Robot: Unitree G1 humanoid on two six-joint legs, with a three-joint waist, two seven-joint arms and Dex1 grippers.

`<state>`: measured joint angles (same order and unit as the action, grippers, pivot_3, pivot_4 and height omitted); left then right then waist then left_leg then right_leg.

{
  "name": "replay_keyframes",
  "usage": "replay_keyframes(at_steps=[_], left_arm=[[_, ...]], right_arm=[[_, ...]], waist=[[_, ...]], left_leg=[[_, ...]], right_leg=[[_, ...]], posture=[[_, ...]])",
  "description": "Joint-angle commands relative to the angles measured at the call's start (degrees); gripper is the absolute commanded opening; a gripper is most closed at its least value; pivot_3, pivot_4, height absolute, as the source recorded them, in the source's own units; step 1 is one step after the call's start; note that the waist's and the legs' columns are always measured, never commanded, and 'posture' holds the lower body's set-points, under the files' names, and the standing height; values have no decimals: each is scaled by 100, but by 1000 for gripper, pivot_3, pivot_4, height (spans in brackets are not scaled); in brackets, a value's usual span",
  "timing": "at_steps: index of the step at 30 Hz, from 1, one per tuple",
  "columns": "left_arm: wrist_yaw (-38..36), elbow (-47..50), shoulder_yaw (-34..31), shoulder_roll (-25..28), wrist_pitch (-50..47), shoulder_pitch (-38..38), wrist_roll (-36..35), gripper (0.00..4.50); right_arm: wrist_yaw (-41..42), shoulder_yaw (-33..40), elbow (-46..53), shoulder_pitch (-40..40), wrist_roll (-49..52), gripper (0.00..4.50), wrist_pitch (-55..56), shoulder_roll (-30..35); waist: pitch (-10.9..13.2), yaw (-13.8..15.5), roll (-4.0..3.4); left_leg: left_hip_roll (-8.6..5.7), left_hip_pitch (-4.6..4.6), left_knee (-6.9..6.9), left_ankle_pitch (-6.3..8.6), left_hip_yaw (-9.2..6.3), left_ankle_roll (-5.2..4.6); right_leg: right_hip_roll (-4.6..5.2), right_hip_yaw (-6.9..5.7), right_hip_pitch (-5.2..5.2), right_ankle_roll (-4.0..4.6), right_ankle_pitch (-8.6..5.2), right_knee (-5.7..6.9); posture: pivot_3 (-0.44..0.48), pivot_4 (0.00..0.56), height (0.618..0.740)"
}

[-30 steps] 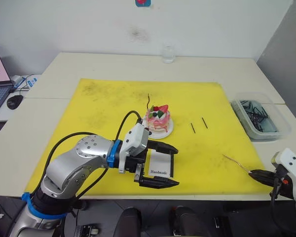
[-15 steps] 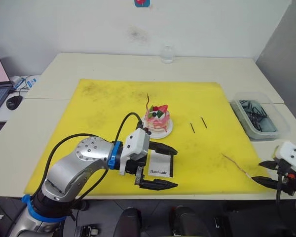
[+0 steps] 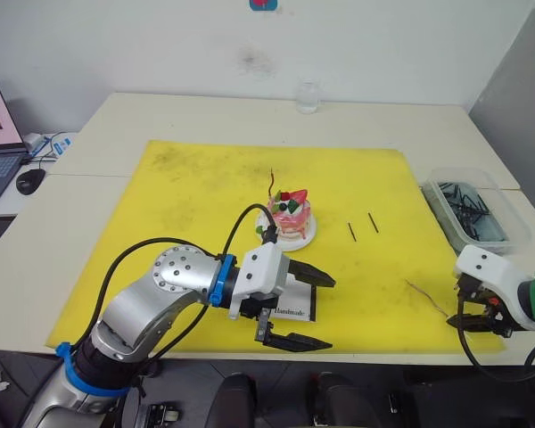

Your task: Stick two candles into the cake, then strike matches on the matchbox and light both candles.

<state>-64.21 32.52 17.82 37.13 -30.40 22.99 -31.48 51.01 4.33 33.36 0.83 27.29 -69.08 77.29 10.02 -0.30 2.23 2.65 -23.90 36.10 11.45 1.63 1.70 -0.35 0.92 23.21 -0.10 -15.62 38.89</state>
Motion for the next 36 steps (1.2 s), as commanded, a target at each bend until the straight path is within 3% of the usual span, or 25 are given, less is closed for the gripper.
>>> replay_keyframes(at_steps=[1,15,18,24,31,36], left_arm=[[50,255,-18,-50,86,30,-13,4500],[24,115,15,-70,307,-165,109,4500],[28,64,28,-98,345,-168,142,4500],[25,77,-26,-86,335,-246,127,4500],[15,-58,-192,18,324,-291,112,4500],[196,-113,-756,210,97,-534,-170,4500]], right_arm=[[-51,-32,-27,21,20,2842,-78,-11],[-230,-133,-76,49,51,2842,-121,-254],[-263,-193,-37,96,77,2241,-170,-275],[-311,-296,-1,279,145,64,-316,-316],[-178,-17,-2,536,402,24,-622,-304],[-27,546,-83,1108,828,24,-795,-402]], waist=[[0,1,0],[-1,1,-1],[-1,0,-1],[-1,-2,-1],[-1,-4,-2],[1,-19,-5]], left_leg=[[1,0,1,0,0,0],[0,3,3,0,-1,0],[0,4,3,0,0,0],[1,3,3,0,0,0],[1,4,3,0,-1,0],[3,4,2,0,-2,0]], right_leg=[[0,0,0,0,0,0],[-1,1,0,-2,1,5],[-1,2,0,-3,2,5],[-2,1,0,-2,2,5],[-3,2,0,-3,2,6],[-5,4,3,-2,2,6]], posture=[[0,150,740],[0,150,740],[0,150,740],[0,150,740],[0,150,740],[0,150,740]])
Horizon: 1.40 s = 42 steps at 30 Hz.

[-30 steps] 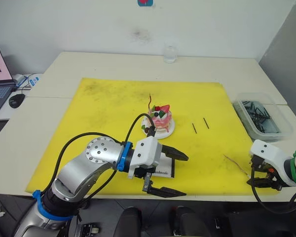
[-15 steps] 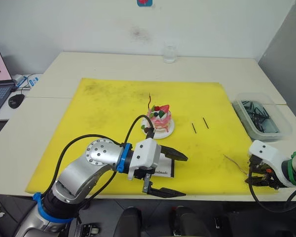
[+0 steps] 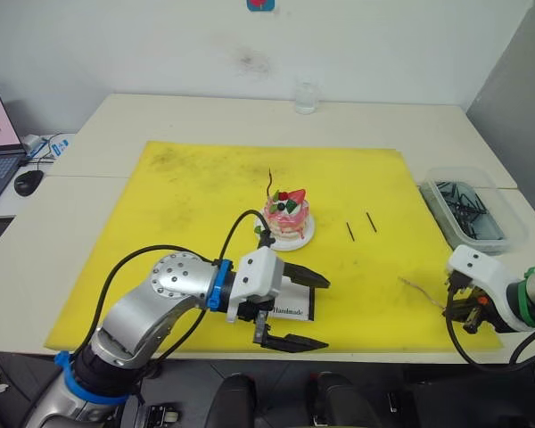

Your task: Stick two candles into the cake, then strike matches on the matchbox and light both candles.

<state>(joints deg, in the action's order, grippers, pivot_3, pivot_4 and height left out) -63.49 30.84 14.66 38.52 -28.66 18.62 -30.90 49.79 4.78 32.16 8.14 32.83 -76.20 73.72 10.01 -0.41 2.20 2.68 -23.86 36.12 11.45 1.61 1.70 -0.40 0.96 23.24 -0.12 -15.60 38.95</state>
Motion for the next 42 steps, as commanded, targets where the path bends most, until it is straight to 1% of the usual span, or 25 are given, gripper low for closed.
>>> replay_keyframes(at_steps=[1,2,5,6,7,9,11,13,14,17,20,23,27,32,37,42], left_arm=[[177,60,-553,113,-103,-166,-260,4500],[272,90,-673,133,-106,-241,-249,4500],[583,219,-1260,276,-401,-493,-509,4500],[632,241,-1448,363,-467,-600,-577,4500],[675,270,-1681,467,-541,-751,-649,4500],[914,278,-2082,485,-655,-958,-818,4500],[1178,239,-2332,381,-707,-1029,-940,4500],[1391,177,-2449,244,-693,-1037,-986,4500],[1468,148,-2479,200,-699,-1033,-1010,4500],[1610,44,-2439,127,-655,-962,-939,4500],[1727,-2,-2252,36,-596,-841,-835,4500],[1756,-3,-2119,-21,-589,-774,-778,4500],[1786,-51,-2042,-37,-596,-682,-767,4500],[1789,-84,-1987,-38,-604,-588,-755,4500],[1793,-76,-1934,-38,-599,-559,-734,4500],[1802,-91,-1855,-104,-580,-531,-702,4500]], right_arm=[[89,583,48,566,407,24,-132,-173],[29,640,67,771,511,24,-157,-333],[-350,812,138,1550,870,24,-258,-1236],[-564,825,147,1758,896,24,-159,-1643],[-881,879,138,1986,969,24,82,-2312],[-1445,784,111,2258,820,24,830,-3459],[-1776,611,10,2277,498,24,1778,-4325],[-1912,257,-203,2125,-53,24,2937,-4934],[-1919,98,-314,2060,-272,24,3371,-5104],[-1870,-326,-853,1902,-815,24,4459,-5464],[-1735,-659,-1428,1631,-1226,24,5778,-5912],[-1660,-902,-1919,1477,-1502,24,6553,-6203],[-1676,-1050,-2481,1499,-1662,24,7131,-6518],[-1719,-1128,-3046,1576,-1864,24,7689,-6734],[-1751,-1104,-3527,1673,-1982,24,8072,-6851],[-1756,-1121,-3755,1720,-2033,24,8237,-6953]], waist=[[1,-11,-2],[1,-11,-1],[2,-44,1],[2,-52,2],[2,-66,3],[1,-120,5],[3,-127,0],[3,-106,0],[4,-86,-1],[2,-74,2],[2,-81,3],[2,-102,2],[2,-114,2],[2,-116,2],[3,-118,2],[2,-117,1]], left_leg=[[1,0,-1,0,-1,0],[1,2,0,0,-1,0],[2,3,-1,0,-3,0],[2,2,0,0,-6,0],[2,1,-1,0,-8,0],[4,-1,0,0,-11,0],[7,0,-3,0,-13,0],[8,-4,-5,0,-14,1],[10,-7,-6,0,-11,0],[3,-10,-2,0,-6,0],[-3,-6,1,0,6,-1],[5,-1,0,-1,4,-1],[11,2,-1,-1,-1,0],[11,3,-3,-1,-3,0],[12,3,-3,-1,-3,0],[11,3,-2,-1,-2,0]], right_leg=[[0,1,0,0,0,1],[0,-1,-1,0,0,1],[-2,-1,-1,0,0,2],[-1,-1,-1,0,0,2],[-1,-4,-1,0,0,4],[-2,-4,-1,0,1,4],[-2,-5,1,-1,1,6],[-4,-9,4,0,0,5],[-6,-15,3,0,0,3],[7,-2,0,-1,1,-3],[15,6,0,-8,5,-2],[8,2,0,-6,6,6],[1,0,0,-2,7,12],[1,2,0,1,7,12],[1,3,0,0,7,11],[3,5,0,0,7,11]], posture=[[0,150,740],[0,150,740],[0,150,740],[0,150,740],[0,150,740],[0,150,740],[0,150,740],[0,150,740],[0,150,740],[0,150,740],[0,150,740],[0,150,740],[0,150,740],[0,150,740],[0,150,740],[0,150,740]])
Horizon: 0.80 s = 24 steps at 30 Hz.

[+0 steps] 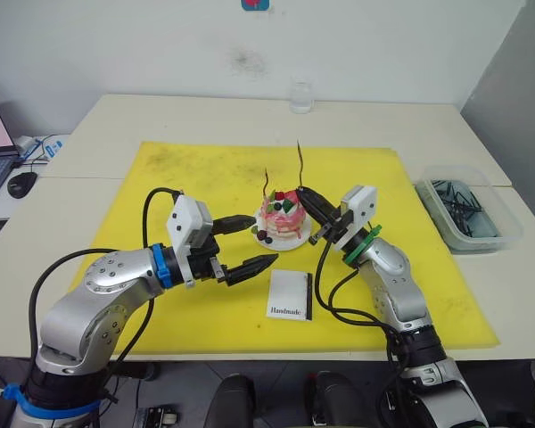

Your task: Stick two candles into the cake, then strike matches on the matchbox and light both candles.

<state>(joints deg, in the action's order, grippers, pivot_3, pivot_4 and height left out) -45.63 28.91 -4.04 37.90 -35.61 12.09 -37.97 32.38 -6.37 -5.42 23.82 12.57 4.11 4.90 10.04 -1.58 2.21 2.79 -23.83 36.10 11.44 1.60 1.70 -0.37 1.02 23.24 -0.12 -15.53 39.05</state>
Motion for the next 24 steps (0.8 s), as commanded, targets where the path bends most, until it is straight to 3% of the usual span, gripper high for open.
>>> replay_keyframes(at_steps=[1,24], left_arm=[[4,87,22,-47,126,128,12,4500],[-220,-85,42,-20,153,279,47,4500]], right_arm=[[-12,-18,-54,148,-27,24,224,-84],[-325,-82,-834,-140,-481,24,1179,-336]], waist=[[0,0,0],[0,-5,0]], left_leg=[[0,0,0,0,0,0],[2,0,-1,0,-2,0]], right_leg=[[0,0,0,0,0,0],[10,-1,0,0,0,-1]], posture=[[0,150,740],[0,150,740]])
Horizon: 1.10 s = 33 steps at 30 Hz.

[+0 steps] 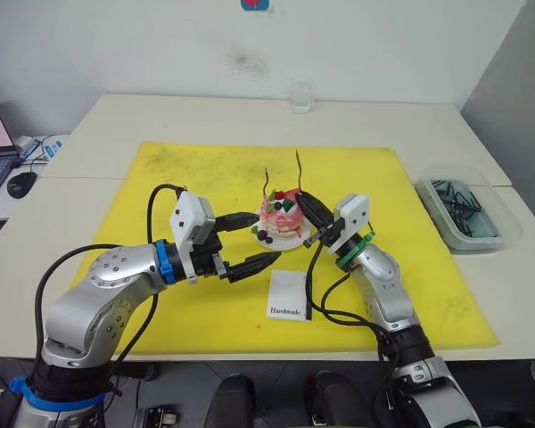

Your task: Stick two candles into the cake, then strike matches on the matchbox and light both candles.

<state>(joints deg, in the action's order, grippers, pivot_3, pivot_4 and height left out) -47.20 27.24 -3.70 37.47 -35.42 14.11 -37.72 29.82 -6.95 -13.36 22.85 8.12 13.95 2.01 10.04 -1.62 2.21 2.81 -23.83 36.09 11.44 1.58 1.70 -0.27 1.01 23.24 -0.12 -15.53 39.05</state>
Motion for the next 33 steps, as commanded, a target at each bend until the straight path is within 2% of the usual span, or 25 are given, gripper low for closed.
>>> replay_keyframes(at_steps=[1,13,19,22,27,33], left_arm=[[-64,82,16,21,142,76,36,4500],[-105,117,73,6,246,-3,151,4500],[-147,95,84,4,274,1,182,4500],[-178,76,114,6,281,27,203,4500],[-184,44,153,-15,304,59,240,4500],[-159,22,230,12,275,40,298,4500]], right_arm=[[-78,-27,-91,-63,-56,24,235,-60],[-116,-122,-588,-136,-141,24,499,-159],[-119,-32,-512,-43,24,24,499,-211],[-119,-22,-329,-30,92,708,423,-202],[-190,-15,-77,-18,-4,2315,400,-123],[-224,37,209,-28,-28,2315,284,33]], waist=[[0,-2,0],[-1,-4,-1],[-1,-4,-1],[-1,-4,-2],[-1,-4,-2],[-1,-3,-2]], left_leg=[[0,0,0,0,0,0],[0,5,0,0,0,0],[0,7,0,0,-1,0],[0,6,0,0,-1,0],[0,6,-1,0,0,0],[0,5,-2,0,-1,0]], right_leg=[[4,0,0,0,0,0],[7,-1,-2,0,0,1],[7,-1,-3,2,1,3],[7,-1,-3,2,1,3],[8,0,-2,2,1,2],[8,-1,-2,2,1,2]], posture=[[0,150,740],[0,150,740],[0,150,740],[0,150,740],[0,150,740],[0,150,740]])
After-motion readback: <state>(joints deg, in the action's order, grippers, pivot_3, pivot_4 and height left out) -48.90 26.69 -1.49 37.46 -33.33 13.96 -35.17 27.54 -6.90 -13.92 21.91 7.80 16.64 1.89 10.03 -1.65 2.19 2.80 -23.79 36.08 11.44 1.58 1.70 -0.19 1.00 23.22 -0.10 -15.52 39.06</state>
